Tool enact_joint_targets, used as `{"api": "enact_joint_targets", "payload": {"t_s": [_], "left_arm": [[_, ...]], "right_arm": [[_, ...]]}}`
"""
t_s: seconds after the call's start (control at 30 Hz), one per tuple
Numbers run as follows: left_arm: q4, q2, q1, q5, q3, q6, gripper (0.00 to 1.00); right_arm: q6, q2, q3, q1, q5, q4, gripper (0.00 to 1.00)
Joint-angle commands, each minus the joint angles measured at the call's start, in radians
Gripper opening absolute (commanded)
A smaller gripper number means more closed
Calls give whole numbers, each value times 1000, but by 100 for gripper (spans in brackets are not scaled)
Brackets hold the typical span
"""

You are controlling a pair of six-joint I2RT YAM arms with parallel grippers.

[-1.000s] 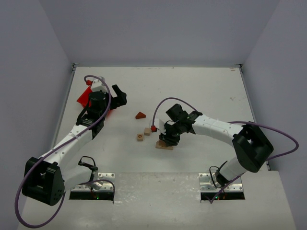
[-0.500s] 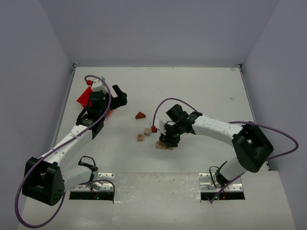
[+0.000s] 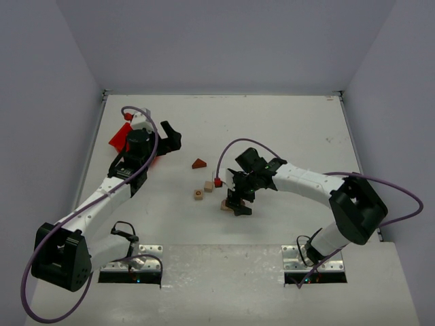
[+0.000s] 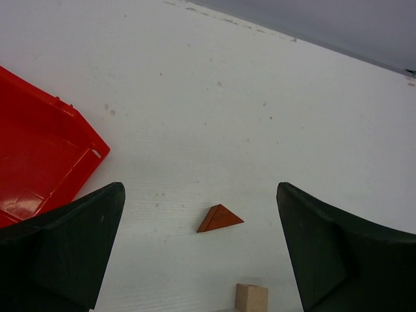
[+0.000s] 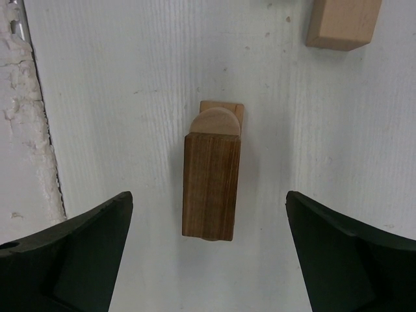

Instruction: Build the wood block tower

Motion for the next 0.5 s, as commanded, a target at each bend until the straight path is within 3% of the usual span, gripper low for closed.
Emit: {"api": "enact_joint_targets", "payload": {"t_s": [0.0,0.13,0.23,0.47], "left_arm": [[27,-12,9,27,36,6,100],[126,9,9,68,39,-24,100],[88,50,9,77,103,-35,100],[87,83,10,62,132,-66,100]], "right_arm": [[-8,-58,59,7,-18,12,99],[-23,-95,120,6,-83,-4,99],[-11,-112,167,6,-128,-11,99],[67,-22,279,5,-84,168,99]]}}
